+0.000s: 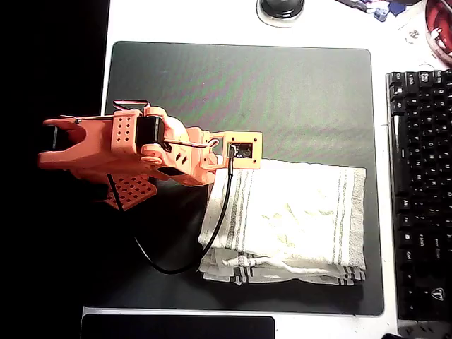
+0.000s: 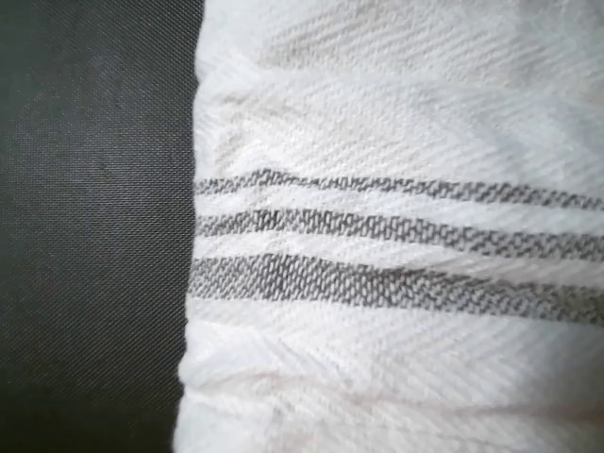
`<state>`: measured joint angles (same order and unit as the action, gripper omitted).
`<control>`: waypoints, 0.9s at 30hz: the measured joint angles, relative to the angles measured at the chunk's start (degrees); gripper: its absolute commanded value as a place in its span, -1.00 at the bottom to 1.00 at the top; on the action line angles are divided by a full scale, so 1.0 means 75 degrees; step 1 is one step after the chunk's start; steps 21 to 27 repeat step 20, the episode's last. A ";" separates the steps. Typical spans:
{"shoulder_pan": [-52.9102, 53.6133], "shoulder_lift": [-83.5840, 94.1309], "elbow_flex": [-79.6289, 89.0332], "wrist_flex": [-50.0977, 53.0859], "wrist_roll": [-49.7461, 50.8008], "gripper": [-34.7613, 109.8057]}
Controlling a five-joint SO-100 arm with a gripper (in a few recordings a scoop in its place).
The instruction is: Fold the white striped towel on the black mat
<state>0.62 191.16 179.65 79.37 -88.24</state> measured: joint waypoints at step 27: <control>0.0105 0.0000 0.0000 0.0000 0.0000 -0.52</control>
